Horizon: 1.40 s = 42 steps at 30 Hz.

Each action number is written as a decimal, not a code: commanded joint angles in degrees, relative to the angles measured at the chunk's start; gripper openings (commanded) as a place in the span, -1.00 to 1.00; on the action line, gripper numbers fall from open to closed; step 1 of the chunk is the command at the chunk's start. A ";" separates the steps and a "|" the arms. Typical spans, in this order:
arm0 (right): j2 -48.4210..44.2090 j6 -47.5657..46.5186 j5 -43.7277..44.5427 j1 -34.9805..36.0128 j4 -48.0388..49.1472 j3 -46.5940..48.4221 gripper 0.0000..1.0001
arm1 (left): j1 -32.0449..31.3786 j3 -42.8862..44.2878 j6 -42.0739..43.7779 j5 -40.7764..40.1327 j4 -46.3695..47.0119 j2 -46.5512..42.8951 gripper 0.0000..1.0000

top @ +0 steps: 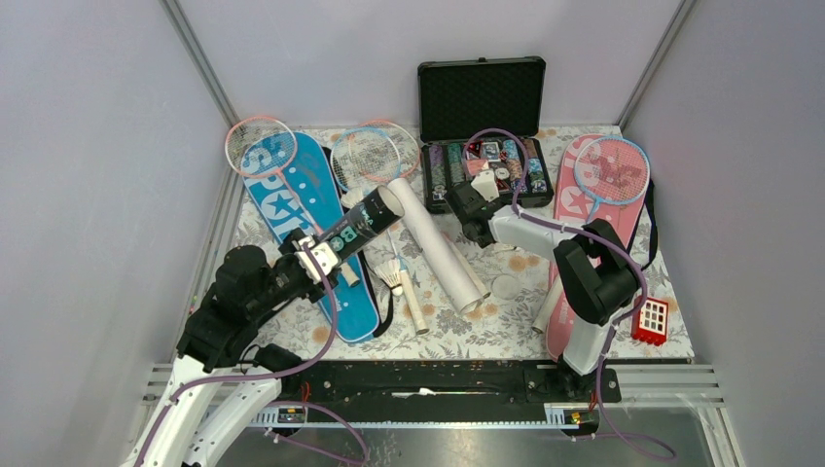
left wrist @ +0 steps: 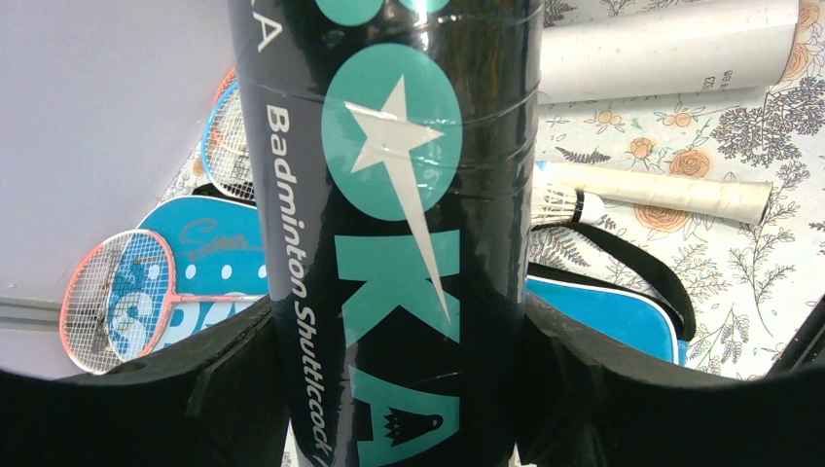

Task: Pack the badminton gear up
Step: Pick up the shuttlecock at the center of the board, then place the shuttlecock at the shuttle tube.

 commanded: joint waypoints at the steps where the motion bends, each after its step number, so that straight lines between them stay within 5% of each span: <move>1: -2.68 -2.79 3.31 -0.47 -0.25 0.89 -0.93 | 0.22 2.25 0.90 1.61 1.92 0.16 -0.46; 10: -21.47 -3.51 -7.50 -0.44 -3.86 0.92 -1.00 | 0.19 3.11 2.01 4.71 -2.63 2.14 -0.46; 15: -34.18 0.33 -21.15 -0.43 -4.15 1.05 -1.00 | 0.19 2.12 4.18 8.82 -3.13 0.98 -0.45; 25: -56.15 18.47 -45.65 -0.43 14.19 -6.85 -1.00 | 0.19 2.70 7.57 15.68 -2.50 2.04 -0.43; 33: -62.02 36.08 -56.08 -0.39 29.75 -13.95 -1.00 | 0.19 4.96 8.45 18.62 -1.19 2.86 -0.43; 42: -57.68 42.70 -63.90 -0.21 36.42 -15.45 -1.00 | 0.21 6.44 6.27 20.66 1.24 3.10 -0.44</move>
